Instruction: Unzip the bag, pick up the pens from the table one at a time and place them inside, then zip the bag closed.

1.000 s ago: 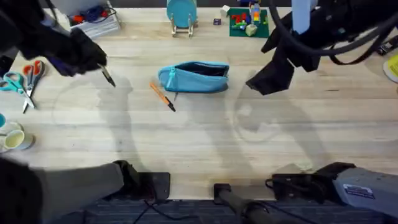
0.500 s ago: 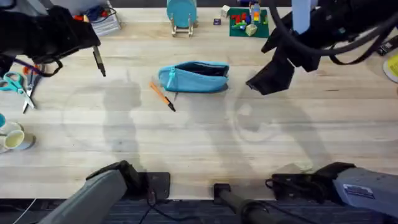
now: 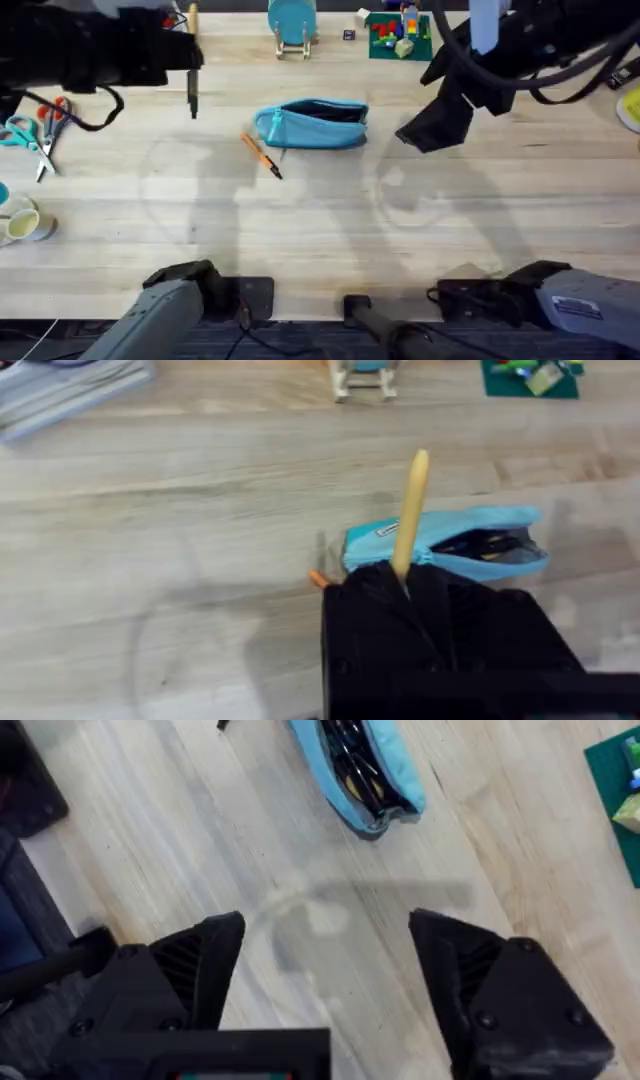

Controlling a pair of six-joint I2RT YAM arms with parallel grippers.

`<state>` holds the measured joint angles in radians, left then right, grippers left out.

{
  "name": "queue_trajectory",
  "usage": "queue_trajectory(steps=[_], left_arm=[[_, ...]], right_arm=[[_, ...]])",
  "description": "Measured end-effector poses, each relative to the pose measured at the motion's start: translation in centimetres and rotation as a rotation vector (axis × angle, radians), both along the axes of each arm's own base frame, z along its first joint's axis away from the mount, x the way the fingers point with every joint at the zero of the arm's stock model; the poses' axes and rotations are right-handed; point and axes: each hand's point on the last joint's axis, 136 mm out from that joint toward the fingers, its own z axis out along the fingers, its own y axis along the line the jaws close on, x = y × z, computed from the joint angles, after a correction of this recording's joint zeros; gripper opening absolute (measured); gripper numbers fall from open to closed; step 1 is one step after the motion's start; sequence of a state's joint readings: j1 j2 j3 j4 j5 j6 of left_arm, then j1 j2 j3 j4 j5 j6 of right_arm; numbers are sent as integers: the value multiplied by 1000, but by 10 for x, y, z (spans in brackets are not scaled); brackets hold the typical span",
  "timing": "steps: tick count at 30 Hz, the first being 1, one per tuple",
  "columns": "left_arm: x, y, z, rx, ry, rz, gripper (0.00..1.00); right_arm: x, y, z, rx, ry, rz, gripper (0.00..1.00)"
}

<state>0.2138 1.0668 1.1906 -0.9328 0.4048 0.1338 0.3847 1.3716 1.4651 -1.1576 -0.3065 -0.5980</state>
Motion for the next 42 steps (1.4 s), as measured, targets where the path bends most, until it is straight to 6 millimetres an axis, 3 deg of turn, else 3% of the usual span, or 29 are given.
queue_trajectory(steps=[8,24,42], left_arm=[[1,-30,18,51,-62,-145,42],[-15,-98,20,208,-171,-553,42],[0,-142,-17,236,-249,-991,43]], right_arm=[[0,0,0,0,0,0,996],[0,0,0,0,0,0,997],[0,0,0,0,0,0,997]])
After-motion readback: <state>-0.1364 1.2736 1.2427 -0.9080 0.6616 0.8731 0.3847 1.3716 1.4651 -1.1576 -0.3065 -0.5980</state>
